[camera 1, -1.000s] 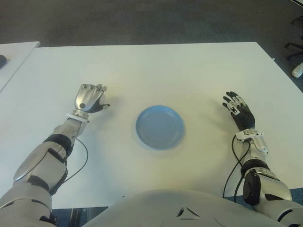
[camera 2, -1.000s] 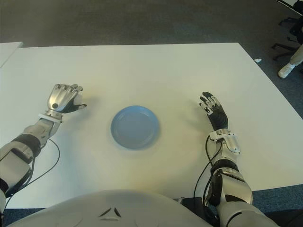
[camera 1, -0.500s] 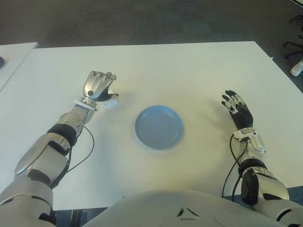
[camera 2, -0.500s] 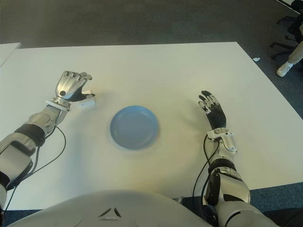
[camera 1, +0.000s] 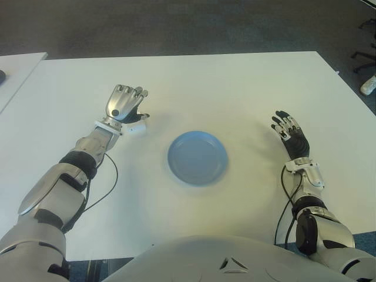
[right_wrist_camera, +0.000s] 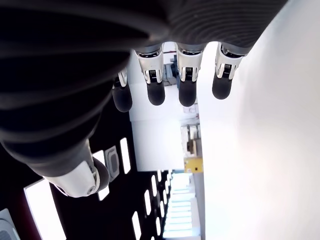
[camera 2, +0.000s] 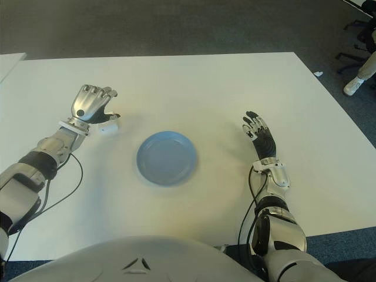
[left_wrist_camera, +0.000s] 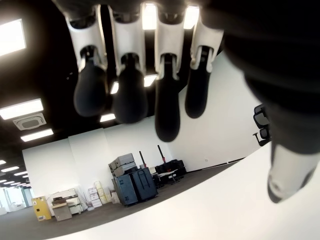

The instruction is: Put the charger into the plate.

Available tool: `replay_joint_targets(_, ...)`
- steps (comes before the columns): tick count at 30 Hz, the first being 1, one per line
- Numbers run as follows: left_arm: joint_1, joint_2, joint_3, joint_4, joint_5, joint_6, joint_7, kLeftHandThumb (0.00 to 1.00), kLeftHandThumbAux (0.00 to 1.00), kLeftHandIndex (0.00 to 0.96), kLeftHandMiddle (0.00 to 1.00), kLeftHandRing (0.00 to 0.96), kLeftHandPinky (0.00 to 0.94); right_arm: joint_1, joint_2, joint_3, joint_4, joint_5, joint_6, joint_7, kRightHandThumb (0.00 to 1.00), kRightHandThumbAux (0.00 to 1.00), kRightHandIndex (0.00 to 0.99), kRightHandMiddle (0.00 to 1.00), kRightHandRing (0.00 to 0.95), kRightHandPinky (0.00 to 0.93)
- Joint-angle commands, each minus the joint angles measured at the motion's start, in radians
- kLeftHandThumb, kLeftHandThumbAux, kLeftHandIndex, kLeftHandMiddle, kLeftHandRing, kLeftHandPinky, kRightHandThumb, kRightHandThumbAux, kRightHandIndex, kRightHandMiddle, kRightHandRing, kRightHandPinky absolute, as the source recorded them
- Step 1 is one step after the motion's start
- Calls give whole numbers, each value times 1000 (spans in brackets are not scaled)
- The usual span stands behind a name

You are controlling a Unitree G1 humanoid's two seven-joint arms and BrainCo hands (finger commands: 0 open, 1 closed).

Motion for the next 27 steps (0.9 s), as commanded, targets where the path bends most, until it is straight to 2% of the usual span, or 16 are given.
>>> replay_joint_targets(1,17,14,13,-22,10,0,-22,852,664,408,528,753,673,53,55,17,47,-15,36,-12,248,666,121,101,80,65)
replay_joint_targets(21,85,63,85,-112,-11,-25,-62,852,664,409,520,739,650,48,79,37,49,-31,25,-47,248,666,121,101,80,65)
replay_joint_targets(27,140,54,156,-171,-131,-69,-229,848,661,418,559,663,596,50,81,40,48,-31,22,-49,248,666,121,101,80,65)
